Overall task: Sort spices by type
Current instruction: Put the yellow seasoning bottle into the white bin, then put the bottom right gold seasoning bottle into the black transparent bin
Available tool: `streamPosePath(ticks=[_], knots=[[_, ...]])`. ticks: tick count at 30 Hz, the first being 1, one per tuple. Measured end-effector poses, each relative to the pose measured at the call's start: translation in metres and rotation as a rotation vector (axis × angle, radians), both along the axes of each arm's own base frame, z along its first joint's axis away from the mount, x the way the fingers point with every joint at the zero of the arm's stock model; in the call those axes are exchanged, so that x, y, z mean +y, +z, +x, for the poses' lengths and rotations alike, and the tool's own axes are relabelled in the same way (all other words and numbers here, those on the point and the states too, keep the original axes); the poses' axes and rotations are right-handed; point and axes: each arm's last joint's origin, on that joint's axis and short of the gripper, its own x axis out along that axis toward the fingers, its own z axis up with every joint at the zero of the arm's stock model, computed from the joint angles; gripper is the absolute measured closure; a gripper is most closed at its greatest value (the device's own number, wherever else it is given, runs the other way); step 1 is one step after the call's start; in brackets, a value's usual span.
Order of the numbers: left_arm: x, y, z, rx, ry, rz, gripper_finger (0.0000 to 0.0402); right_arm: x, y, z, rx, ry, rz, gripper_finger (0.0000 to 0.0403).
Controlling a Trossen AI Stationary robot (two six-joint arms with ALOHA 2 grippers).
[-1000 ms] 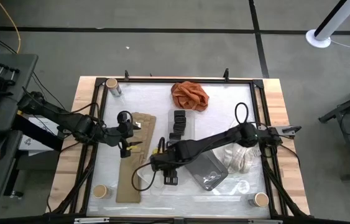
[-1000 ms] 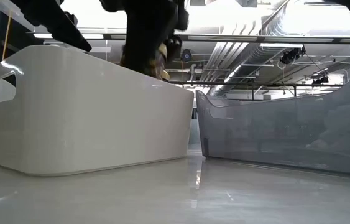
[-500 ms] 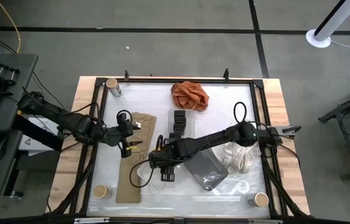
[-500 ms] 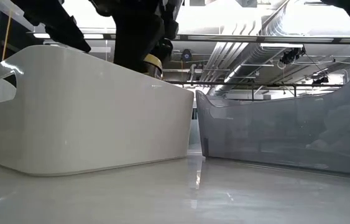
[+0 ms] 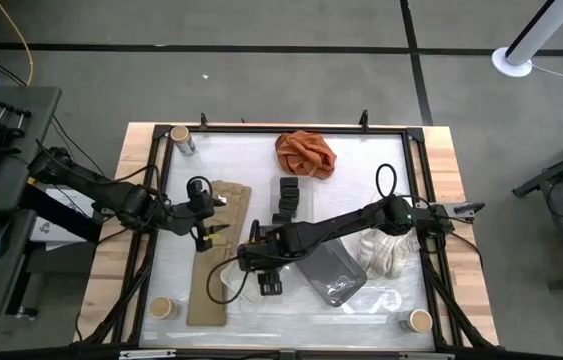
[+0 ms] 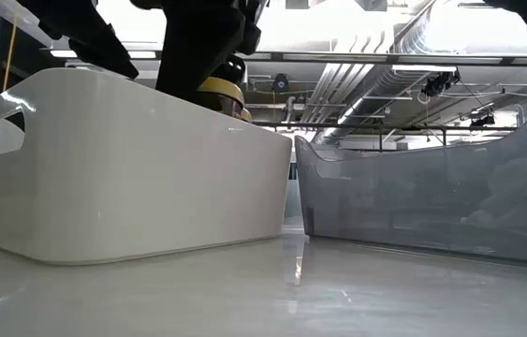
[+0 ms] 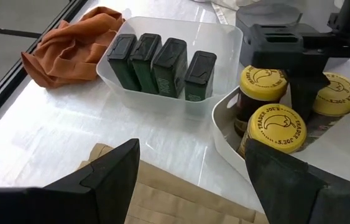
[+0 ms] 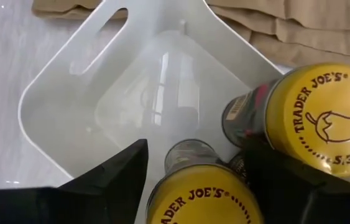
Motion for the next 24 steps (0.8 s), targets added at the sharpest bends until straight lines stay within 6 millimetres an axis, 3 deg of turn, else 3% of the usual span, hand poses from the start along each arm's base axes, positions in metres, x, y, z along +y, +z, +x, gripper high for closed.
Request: streamPosePath(ticks=[6, 11, 18, 24], knots=[[0.0, 0.0, 0.0, -0.002, 0.006, 0.006, 0.0128, 0.0, 0.002, 0.0, -0.007, 0.033, -0.013, 0.0096], [0.0, 0.0, 0.0, -0.004, 0.01, 0.001, 0.0128, 0.0, 0.018, 0.0, -0.031, 0.111, -0.022, 0.0058], [0.0, 0.0, 0.0, -0.008, 0.015, 0.001, 0.0128, -0.003, 0.043, -0.008, -0.056, 0.213, -0.08, 0.005], [0.0, 0.001, 0.001, -0.035, 0.06, -0.056, 0.0128, -0.018, 0.067, -0.019, -0.058, 0.187, -0.081, 0.005]])
